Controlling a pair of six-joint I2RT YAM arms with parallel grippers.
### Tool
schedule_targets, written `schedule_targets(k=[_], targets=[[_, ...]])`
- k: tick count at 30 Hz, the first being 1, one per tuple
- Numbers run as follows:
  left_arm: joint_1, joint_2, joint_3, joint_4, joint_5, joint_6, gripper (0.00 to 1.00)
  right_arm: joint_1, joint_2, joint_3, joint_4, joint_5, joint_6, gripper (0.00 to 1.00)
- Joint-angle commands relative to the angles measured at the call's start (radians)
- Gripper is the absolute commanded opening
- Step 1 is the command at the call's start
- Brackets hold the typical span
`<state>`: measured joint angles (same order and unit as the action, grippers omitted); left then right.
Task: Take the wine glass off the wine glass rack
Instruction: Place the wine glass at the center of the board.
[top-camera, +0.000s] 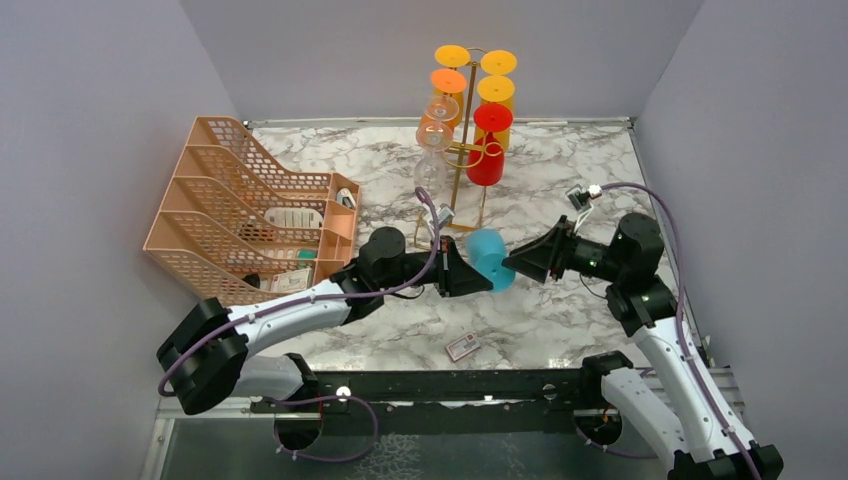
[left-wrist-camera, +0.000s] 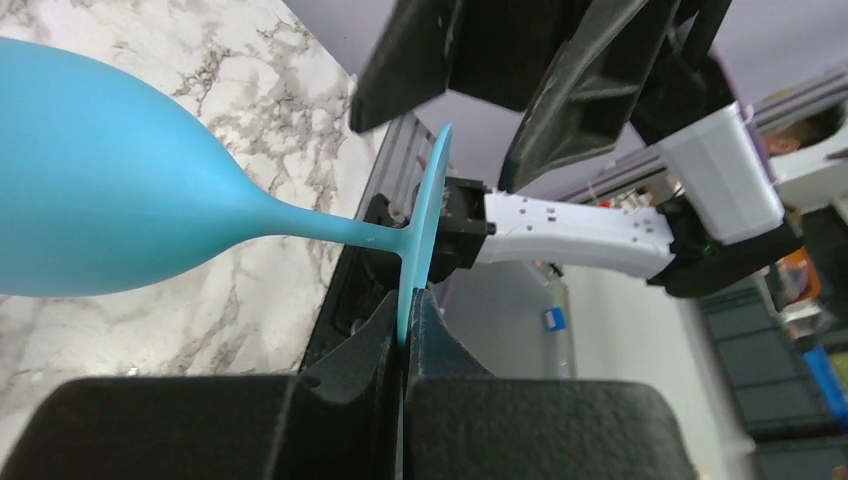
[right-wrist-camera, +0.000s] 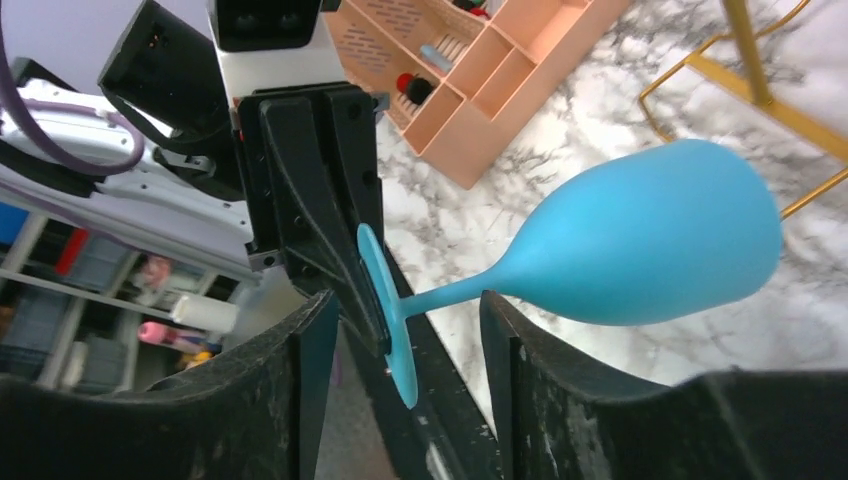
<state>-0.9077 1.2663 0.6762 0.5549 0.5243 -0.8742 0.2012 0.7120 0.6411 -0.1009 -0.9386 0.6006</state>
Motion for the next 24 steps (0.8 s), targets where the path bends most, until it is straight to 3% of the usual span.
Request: schedule_targets(k=[1,4,9,16,20,22,24], targets=[[-0.005,-0.041,-0.001,0.023,0.102,0.194,0.00,0.000,-0.022,0.088,-0.060,0.106,-0.076,0.63],[-0.005,-0.082,-0.042,0.023,0.147,0.303,0.00,0.000,-0.037,0.129,-0.126,0.247,-0.115,0.76],[-0.005,-0.138,-0.101,0.020,0.262,0.452,0.00,0.000,-0.074,0.157,-0.176,0.448,-0.156,0.80],[-0.004,-0.198,-0.163,-0.027,0.399,0.725,0.00,-0.001,-0.098,0.136,-0.198,0.577,-0.164,0.85],[-0.003,-0.247,-0.212,-0.069,0.483,0.905,0.00,0.000,-0.038,0.163,-0.362,0.844,-0.107,0.95],[0.000,-0.273,-0.223,-0.112,0.472,0.958,0.00,-0.001,0.005,0.177,-0.393,0.844,-0.137,0.96],[0.004,-0.287,-0.222,-0.185,0.464,1.009,0.00,0.000,0.053,0.185,-0.349,0.678,-0.172,0.96]])
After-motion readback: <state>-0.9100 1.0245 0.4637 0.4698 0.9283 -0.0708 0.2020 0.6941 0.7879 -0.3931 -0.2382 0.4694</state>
